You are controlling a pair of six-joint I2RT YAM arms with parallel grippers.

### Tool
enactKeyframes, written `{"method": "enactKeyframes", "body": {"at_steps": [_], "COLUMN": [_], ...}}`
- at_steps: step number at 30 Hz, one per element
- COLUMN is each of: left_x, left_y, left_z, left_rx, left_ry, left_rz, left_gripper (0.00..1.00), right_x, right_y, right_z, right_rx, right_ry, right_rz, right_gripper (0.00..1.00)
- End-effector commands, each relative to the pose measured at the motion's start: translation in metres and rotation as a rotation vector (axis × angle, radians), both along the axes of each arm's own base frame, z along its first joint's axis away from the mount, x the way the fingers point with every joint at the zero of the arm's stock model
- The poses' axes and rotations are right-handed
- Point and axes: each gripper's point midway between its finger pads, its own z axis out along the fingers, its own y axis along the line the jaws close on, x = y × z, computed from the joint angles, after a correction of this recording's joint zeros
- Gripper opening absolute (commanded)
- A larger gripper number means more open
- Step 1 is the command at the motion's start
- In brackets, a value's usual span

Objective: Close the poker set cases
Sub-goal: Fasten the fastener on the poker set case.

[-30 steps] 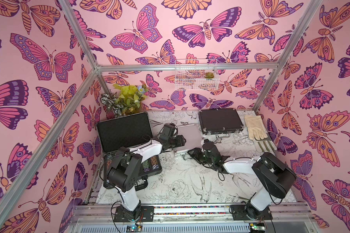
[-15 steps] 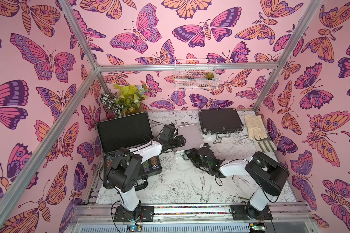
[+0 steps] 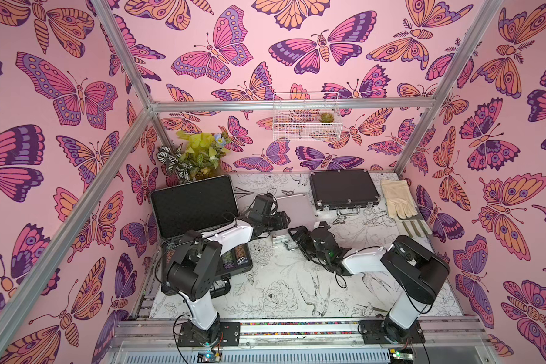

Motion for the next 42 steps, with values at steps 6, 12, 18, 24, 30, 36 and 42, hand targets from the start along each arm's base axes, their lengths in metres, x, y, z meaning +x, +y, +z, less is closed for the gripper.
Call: {"method": "enactKeyframes", "body": {"at_steps": [6, 12, 18, 24, 30, 36, 42], "left_x": [-0.055, -0.058, -0.068, -0.076, -0.085, -0.099, -0.094], "left_y": [0.038, 0.044, 0.052, 0.052, 0.051, 0.056, 0.055], "left_z": [-0.082, -0.087, -0.095, -0.102, -0.104, -0.107, -0.1], "left_rx": [0.185, 0.187, 0.183, 0.172, 0.156, 0.155, 0.15], "left_ry": [0.296, 0.312, 0.348, 0.374, 0.401, 0.426, 0.401], "left_rz": [0.038, 0.06, 0.075, 0.071, 0.065, 0.063, 0.064], "left_gripper": [0.6, 0.6, 0.59, 0.59, 0.57, 0.56, 0.56], "right_x": [0.01, 0.014, 0.016, 0.018, 0.024, 0.029, 0.027], "right_y": [0.003, 0.0, -0.003, -0.01, -0.02, -0.025, -0.022], "right_z": [-0.002, -0.01, -0.017, -0.025, -0.04, -0.054, -0.05], "right_rx": [-0.005, 0.009, 0.006, -0.003, 0.014, 0.099, 0.113], "right_ry": [0.006, 0.03, 0.039, 0.044, 0.028, 0.024, 0.02], "right_rz": [-0.017, -0.048, -0.067, -0.092, -0.174, -0.246, -0.223], "right_gripper": [0.99, 0.99, 0.99, 0.99, 0.99, 0.99, 0.99]}}
